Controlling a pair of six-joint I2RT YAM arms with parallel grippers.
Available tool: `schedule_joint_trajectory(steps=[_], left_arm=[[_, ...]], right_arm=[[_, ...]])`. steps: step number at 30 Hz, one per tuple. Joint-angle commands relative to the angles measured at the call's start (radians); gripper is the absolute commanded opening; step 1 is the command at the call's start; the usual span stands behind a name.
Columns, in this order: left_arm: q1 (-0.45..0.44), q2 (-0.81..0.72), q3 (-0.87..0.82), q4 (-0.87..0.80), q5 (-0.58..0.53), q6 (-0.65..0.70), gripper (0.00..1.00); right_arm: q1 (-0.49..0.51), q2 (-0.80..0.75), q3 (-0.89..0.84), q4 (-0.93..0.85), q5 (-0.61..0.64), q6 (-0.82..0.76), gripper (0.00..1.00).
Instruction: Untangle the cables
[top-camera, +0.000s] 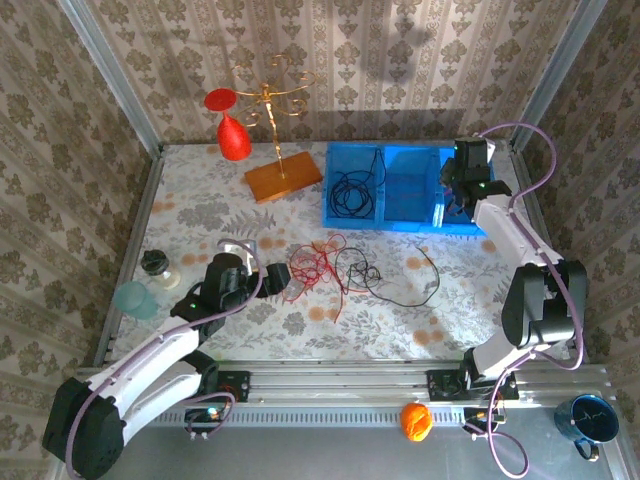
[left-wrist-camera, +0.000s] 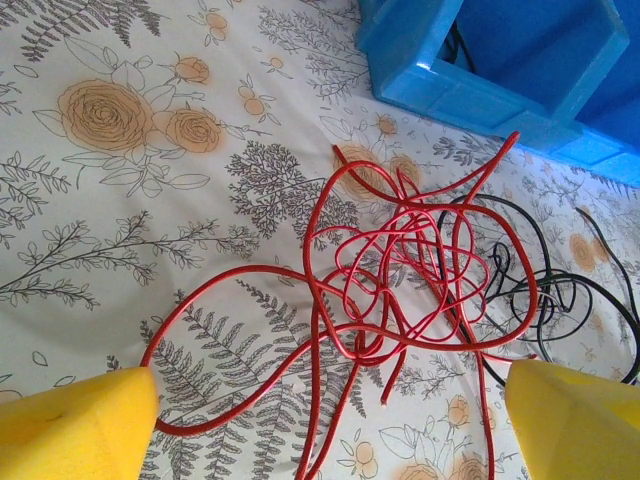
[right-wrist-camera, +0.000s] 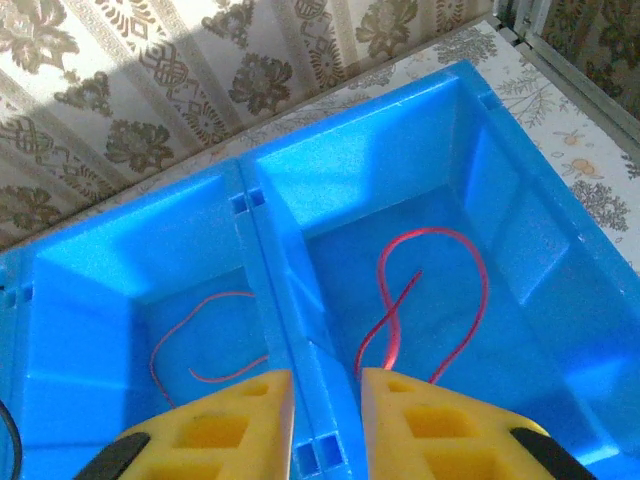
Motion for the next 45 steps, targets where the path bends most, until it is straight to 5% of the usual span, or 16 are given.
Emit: schedule_joint_trajectory(steps=[1,7,13,18,26,29,36,45], left_arm=[[-0.004,-0.017,0.02,-0.025,0.002,0.009,0.91],[-0.008,0.007,0.019,0.018,0.046,0.002,0.9],[-0.061,0.108,0.07,0.028,0.079,0.038,0.85],[-0.119,0.259,0.176,-0.024,0.086,0.103,0.81],[-0.164,0.424,0.285,-0.035,0.084,0.131,0.73],[-0.193,0.462,0.319,-0.06,0.065,0.142,0.73],[-0.201,0.493,0.296,-0.031,0.069,0.107,0.73],[-0.21,0.422,0.291,-0.008,0.1,0.136,0.73]], right_arm=[[-0.003,-0.042,0.041,-0.002,-0.018,0.002,0.32],[0.061,-0.221,-0.071,-0.015,-0.079,0.022,0.35],[0.391,-0.419,-0.275,-0.022,-0.066,-0.032,0.42],[0.588,-0.356,-0.358,-0.032,-0.217,0.024,0.47],[0.692,-0.151,-0.428,0.138,-0.337,0.161,0.53],[0.692,-0.089,-0.442,0.197,-0.373,0.187,0.47],[0.693,-0.141,-0.448,0.151,-0.325,0.168,0.06],[0.726,-0.446,-0.435,0.044,-0.195,0.124,0.0]])
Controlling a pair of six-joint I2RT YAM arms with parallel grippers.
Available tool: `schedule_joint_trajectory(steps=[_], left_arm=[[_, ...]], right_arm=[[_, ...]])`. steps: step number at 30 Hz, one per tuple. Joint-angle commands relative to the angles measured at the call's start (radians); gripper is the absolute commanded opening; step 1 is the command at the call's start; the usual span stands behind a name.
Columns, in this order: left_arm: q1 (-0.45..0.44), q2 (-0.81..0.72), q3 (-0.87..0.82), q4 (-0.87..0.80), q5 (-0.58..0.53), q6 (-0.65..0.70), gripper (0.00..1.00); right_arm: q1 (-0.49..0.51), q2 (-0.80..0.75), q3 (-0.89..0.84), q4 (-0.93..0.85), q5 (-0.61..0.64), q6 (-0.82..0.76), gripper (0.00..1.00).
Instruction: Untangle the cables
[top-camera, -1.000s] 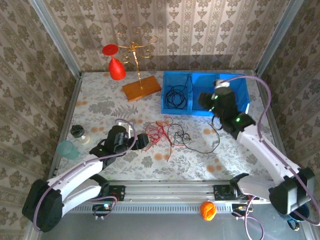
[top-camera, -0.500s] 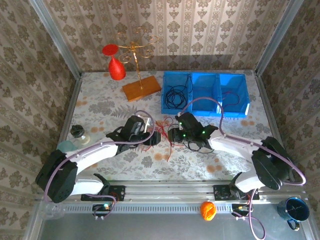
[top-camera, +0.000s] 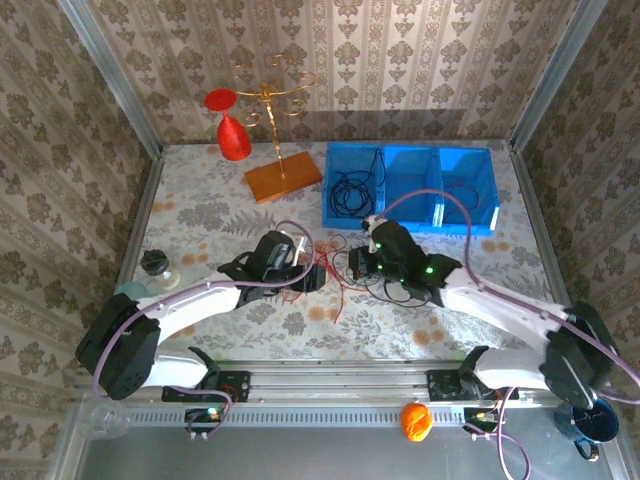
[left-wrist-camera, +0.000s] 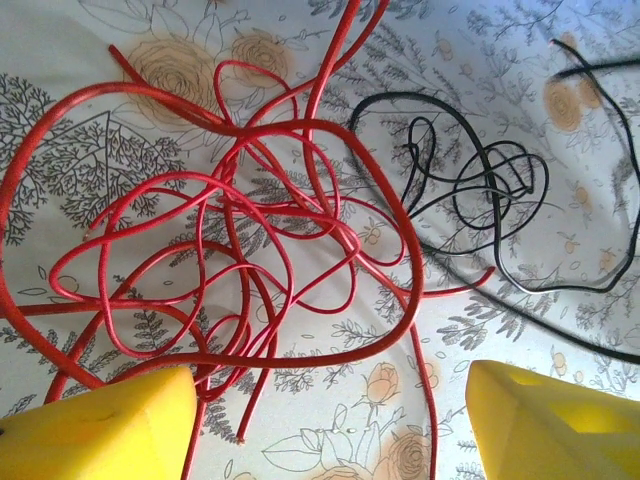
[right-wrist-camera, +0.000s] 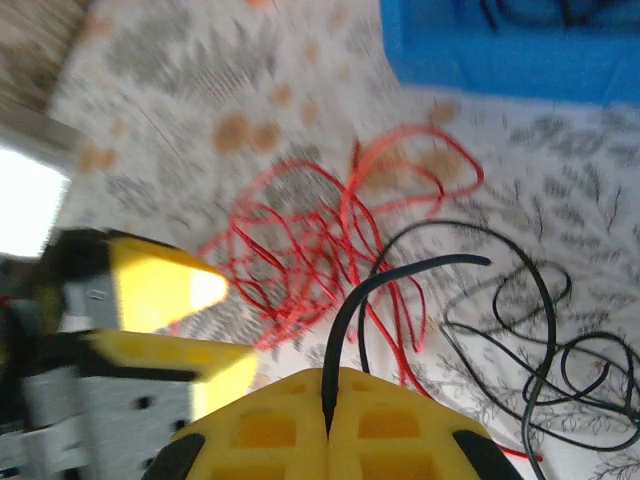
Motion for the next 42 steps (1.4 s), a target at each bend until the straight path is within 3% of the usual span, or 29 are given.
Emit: schedule_joint_trajectory(steps=[1,11,22,27,33,37,39,42], left_arm=[[-0.017,-0.065,-0.008,0.028,0.027,0.038,0.73],[-0.051,-0.211,-0.043,0.076,0.042,0.104,0.77],[-0.157,-0.279,-0.062,0.209,-0.053,0.253,0.87],[-0.169,-0.235,-0.021,0.302,-0.026,0.275,0.89],[-0.186,-0.067,0.014,0.419,0.02,0.295,0.88],[-0.2,0.005,0.017,0.504,0.03,0.308,0.77],[-0.202,0.026,0.02,0.526,0.049,0.308,0.62],[-0.203,0.032,0.025,0.523,0.028,0.313,0.29]], right_arm=[[0.028,-0.111,0.015,-0.046,0.072,-0.026,0.0],[0.162,-0.253,0.166,-0.077,0.212,-0.142,0.0],[0.21,-0.207,0.429,-0.125,0.208,-0.258,0.0],[0.233,-0.173,0.511,-0.124,0.193,-0.284,0.0],[0.245,-0.145,0.59,-0.134,0.179,-0.297,0.0],[0.246,-0.143,0.61,-0.152,0.182,-0.297,0.0],[0.246,-0.146,0.61,-0.16,0.191,-0.297,0.0],[0.246,-0.156,0.601,-0.168,0.204,-0.299,0.0]])
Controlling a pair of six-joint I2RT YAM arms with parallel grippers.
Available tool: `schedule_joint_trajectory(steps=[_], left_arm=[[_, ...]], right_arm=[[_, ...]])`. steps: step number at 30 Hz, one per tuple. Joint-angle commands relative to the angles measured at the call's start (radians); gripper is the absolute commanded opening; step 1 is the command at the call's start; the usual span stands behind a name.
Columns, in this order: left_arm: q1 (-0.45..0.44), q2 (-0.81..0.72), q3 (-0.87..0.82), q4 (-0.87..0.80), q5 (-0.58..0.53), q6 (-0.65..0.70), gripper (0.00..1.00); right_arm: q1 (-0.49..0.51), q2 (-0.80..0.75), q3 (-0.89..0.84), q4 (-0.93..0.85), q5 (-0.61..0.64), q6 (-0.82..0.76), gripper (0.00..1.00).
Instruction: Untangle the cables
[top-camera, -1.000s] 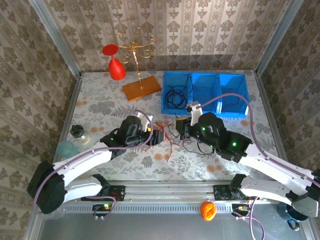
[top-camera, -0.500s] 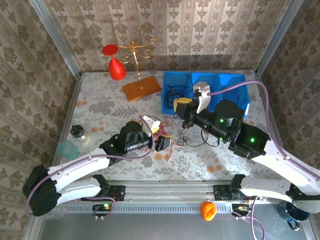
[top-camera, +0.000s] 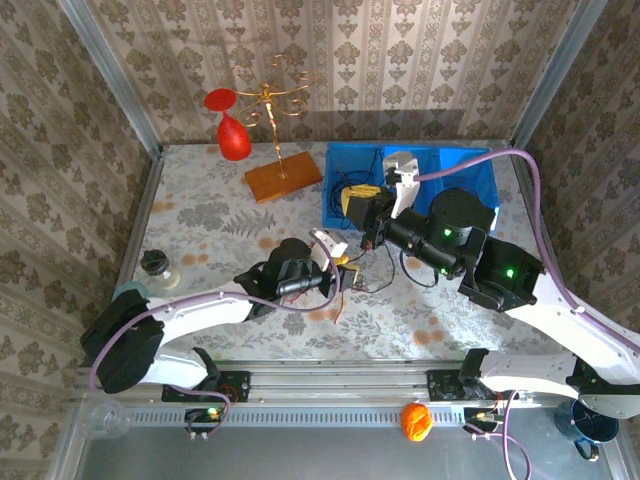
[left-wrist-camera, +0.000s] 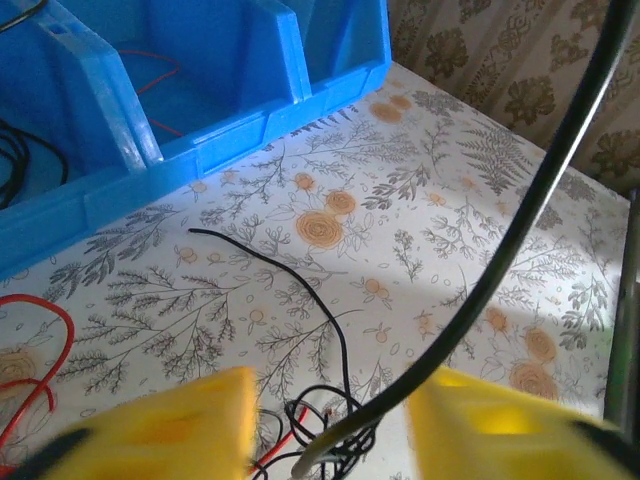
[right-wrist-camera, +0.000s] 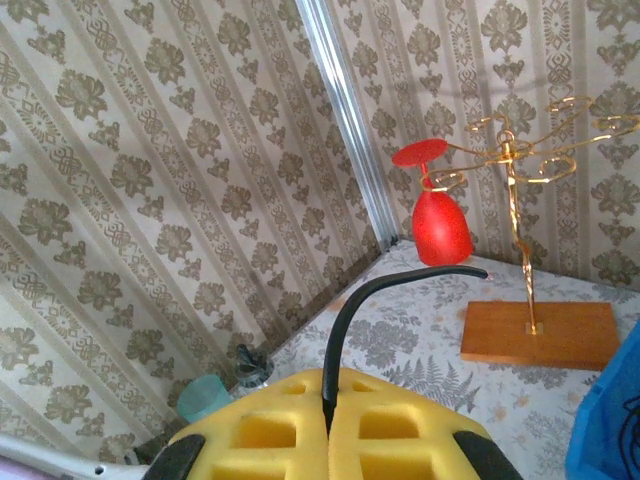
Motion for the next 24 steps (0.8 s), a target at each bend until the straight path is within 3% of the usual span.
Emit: schedule_joint_trajectory(steps=[1,3,4,11,17,24], left_arm=[[-0.006,-0.012,0.029,0.065,-0.004,0.022,0.2],[-0.006,-0.038,0.029,0.053,-0.018,0.025,0.03],[-0.006,-0.058,0.031,0.036,-0.018,0.029,0.0],[-0.007,-0.206,0.128,-0.19,-0.073,0.065,0.0],[0.023,-0.276,0.184,-0.329,-0.093,0.095,0.0],[0.099,-0.274,0.268,-0.405,-0.052,0.092,0.0]], right_arm=[[0.007,-0.022,0.008,-0.026,0.024,-0.026,0.0],[0.005,-0.037,-0.016,-0.03,0.054,-0.029,0.0],[0.005,-0.046,-0.035,-0.029,0.077,-0.033,0.0],[-0.074,-0.144,-0.198,-0.023,0.158,0.023,0.03],[-0.237,-0.208,-0.31,-0.032,0.033,0.127,0.08],[-0.266,-0.227,-0.393,-0.039,-0.028,0.158,0.12]])
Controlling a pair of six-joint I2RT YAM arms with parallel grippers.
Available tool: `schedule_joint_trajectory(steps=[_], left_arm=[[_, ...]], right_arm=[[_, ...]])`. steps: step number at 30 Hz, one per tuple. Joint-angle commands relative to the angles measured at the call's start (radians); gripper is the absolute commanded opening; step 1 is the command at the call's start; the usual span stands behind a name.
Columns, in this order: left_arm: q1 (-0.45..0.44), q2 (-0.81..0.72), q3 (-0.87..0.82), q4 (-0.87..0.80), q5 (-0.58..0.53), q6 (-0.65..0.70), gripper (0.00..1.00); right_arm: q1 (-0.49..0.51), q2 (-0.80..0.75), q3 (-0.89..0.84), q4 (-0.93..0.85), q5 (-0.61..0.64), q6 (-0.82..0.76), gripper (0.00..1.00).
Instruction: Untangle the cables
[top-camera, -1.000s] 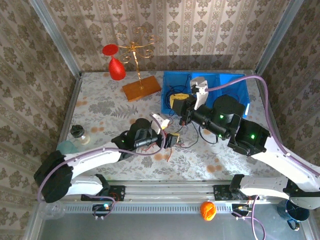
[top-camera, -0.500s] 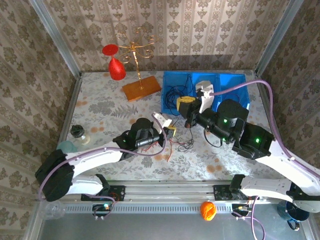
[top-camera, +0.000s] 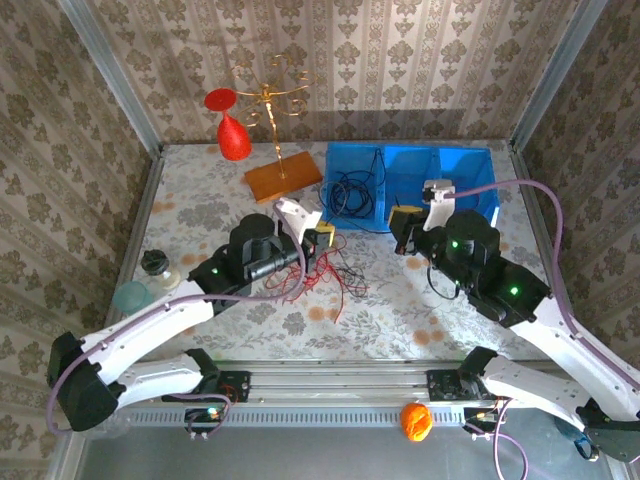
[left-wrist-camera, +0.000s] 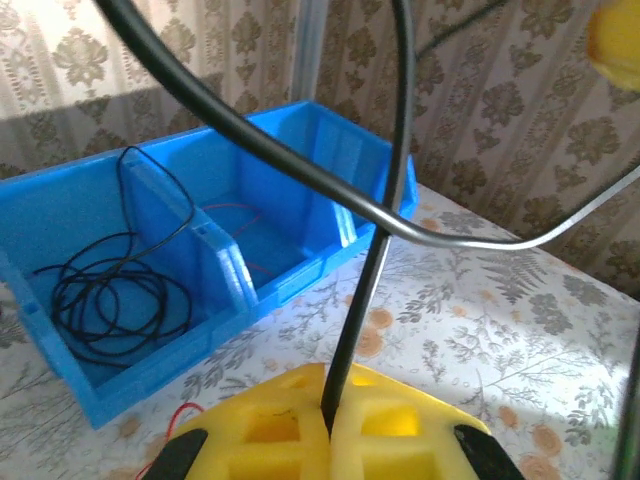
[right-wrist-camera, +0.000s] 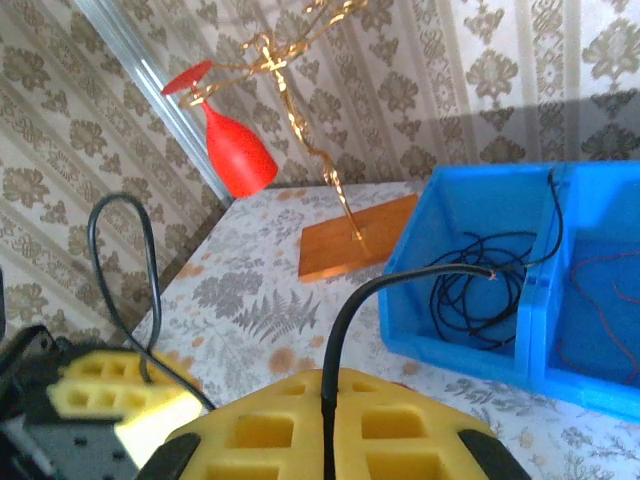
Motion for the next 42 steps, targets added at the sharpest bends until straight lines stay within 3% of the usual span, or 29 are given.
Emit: schedule_joint_trajectory(steps=[1,3,5,7,16,21,26,36,39,42], left_arm=[[0.034,0.01,0.068,-0.057,0.028,0.021,0.0],[0.05,0.034,0.118,-0.075,0.046,0.025,0.0],[0.06,0.055,0.172,-0.091,0.055,0.034,0.0],[0.065,0.075,0.225,-0.11,0.058,0.051,0.0],[0.093,0.178,0.488,-0.21,0.049,0.141,0.0],[0.111,0.261,0.628,-0.255,0.057,0.177,0.0],[0.114,0.307,0.761,-0.305,0.073,0.174,0.0],[0.117,0.39,0.971,-0.379,0.066,0.177,0.0],[0.118,0.397,0.999,-0.366,0.075,0.148,0.0],[0.116,0.396,1.004,-0.363,0.089,0.112,0.0]], right_arm=[[-0.008,-0.012,-0.024,-0.014,-0.067,0.036,0.15],[-0.009,-0.013,-0.032,-0.027,-0.077,0.037,0.2],[-0.009,-0.018,-0.043,-0.036,-0.069,0.037,0.35],[-0.011,-0.028,-0.053,-0.041,-0.06,0.032,0.44],[-0.021,-0.125,-0.155,-0.056,0.051,0.028,0.62],[-0.042,-0.156,-0.207,-0.074,0.093,0.032,0.67],[-0.058,-0.143,-0.3,0.024,0.037,0.007,0.72],[-0.081,-0.074,-0.363,0.132,0.02,0.008,0.73],[-0.099,-0.076,-0.398,0.172,-0.018,0.003,0.75],[-0.104,-0.065,-0.486,0.334,-0.147,-0.056,0.79]])
